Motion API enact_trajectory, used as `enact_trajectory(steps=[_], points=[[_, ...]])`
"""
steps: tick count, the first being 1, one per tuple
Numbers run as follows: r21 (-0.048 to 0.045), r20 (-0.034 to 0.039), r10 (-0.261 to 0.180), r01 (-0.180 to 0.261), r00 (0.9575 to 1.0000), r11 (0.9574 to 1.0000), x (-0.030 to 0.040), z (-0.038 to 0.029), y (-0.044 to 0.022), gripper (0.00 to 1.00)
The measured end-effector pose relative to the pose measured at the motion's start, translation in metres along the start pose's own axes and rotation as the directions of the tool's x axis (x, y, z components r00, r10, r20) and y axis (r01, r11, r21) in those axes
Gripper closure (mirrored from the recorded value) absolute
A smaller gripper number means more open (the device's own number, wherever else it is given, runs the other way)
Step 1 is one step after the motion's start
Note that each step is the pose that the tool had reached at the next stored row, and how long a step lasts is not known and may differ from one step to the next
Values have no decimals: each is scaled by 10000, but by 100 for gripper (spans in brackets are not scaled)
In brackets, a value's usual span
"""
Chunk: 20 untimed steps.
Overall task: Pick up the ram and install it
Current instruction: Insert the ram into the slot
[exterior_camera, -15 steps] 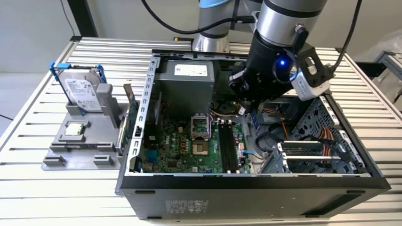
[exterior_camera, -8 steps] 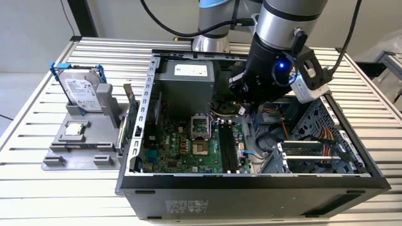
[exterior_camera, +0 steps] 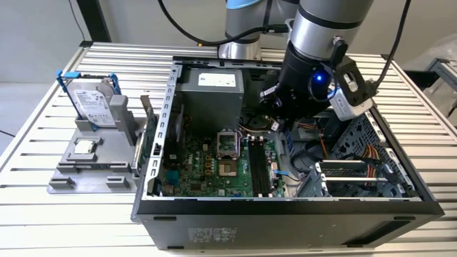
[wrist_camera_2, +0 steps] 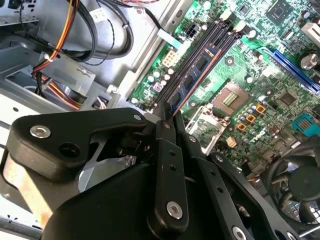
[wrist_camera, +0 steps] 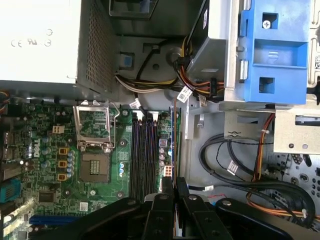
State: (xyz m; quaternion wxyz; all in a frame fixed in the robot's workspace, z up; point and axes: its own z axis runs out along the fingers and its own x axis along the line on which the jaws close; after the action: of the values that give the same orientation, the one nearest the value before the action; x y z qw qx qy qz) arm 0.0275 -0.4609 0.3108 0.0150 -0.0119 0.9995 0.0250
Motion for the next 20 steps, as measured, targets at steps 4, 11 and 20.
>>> enact_trajectory(steps=[4,11,20], points=[[-1,1,0,0,10000,10000,2,29,-16,100],[0,0,-1,1,10000,10000,8,119,-50,100],[0,0,0,0,10000,10000,16,224,-110,100]])
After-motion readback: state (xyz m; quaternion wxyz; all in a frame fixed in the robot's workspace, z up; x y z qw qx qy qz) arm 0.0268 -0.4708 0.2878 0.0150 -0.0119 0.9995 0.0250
